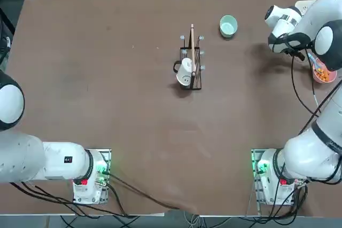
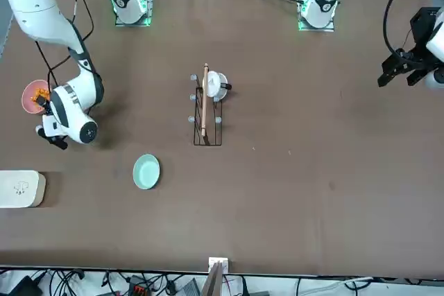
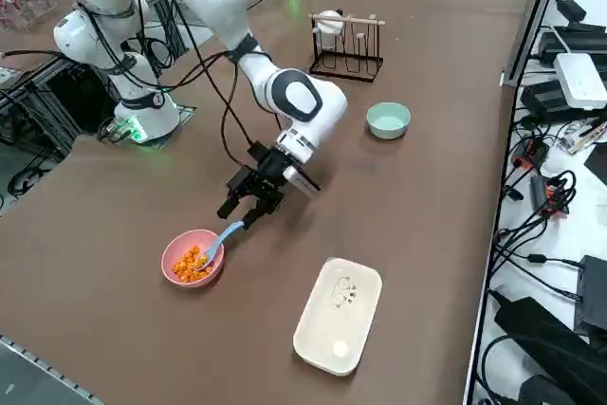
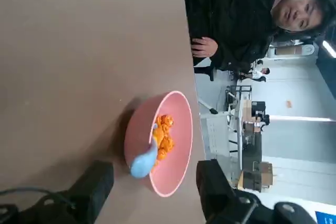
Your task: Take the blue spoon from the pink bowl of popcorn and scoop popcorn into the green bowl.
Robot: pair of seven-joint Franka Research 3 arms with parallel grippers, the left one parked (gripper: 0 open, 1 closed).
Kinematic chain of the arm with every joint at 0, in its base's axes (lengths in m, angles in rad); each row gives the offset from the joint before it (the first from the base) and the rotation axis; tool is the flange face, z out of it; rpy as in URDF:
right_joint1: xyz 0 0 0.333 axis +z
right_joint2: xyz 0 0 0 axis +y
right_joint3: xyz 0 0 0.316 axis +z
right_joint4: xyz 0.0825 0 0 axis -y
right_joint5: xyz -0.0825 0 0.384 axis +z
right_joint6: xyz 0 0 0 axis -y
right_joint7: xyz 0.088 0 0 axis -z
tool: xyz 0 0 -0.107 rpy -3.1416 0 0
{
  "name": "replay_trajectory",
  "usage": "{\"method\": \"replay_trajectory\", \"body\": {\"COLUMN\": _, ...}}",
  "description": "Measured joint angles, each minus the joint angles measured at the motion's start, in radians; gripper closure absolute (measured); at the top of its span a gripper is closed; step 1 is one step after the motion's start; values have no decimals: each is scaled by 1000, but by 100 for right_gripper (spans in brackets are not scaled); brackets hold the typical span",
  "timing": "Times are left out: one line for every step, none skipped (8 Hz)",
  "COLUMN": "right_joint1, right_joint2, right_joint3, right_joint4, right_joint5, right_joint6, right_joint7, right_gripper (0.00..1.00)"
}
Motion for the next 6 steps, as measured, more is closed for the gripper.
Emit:
{"method": "replay_trajectory", "body": {"right_joint1": 0, "right_joint2": 9, "right_joint3": 0, "right_joint4": 4, "right_joint5": -7, "right_joint6": 2, "right_joint7": 15, "right_gripper": 7}}
{"method": "replay_trajectory", "body": {"right_joint1": 0, "right_joint2": 22, "right_joint3": 0, "right_joint4": 6, "right_joint5": -26, "right_joint6": 2, "right_joint7": 43, "right_gripper": 11}}
{"method": "replay_trajectory", "body": {"right_joint1": 0, "right_joint2": 37, "right_joint3": 0, "right_joint4": 6, "right_joint5": -45, "right_joint6": 2, "right_joint7": 72, "right_gripper": 18}}
{"method": "replay_trajectory", "body": {"right_joint1": 0, "right_joint2": 50, "right_joint3": 0, "right_joint4": 7, "right_joint5": -55, "right_joint6": 2, "right_joint7": 90, "right_gripper": 24}}
{"method": "replay_trajectory", "body": {"right_joint1": 0, "right_joint2": 55, "right_joint3": 0, "right_joint4": 8, "right_joint5": -60, "right_joint6": 2, "right_joint7": 97, "right_gripper": 32}}
{"method": "replay_trajectory", "body": {"right_joint1": 1, "right_joint2": 56, "right_joint3": 0, "right_joint4": 11, "right_joint5": -60, "right_joint6": -1, "right_joint7": 98, "right_gripper": 38}}
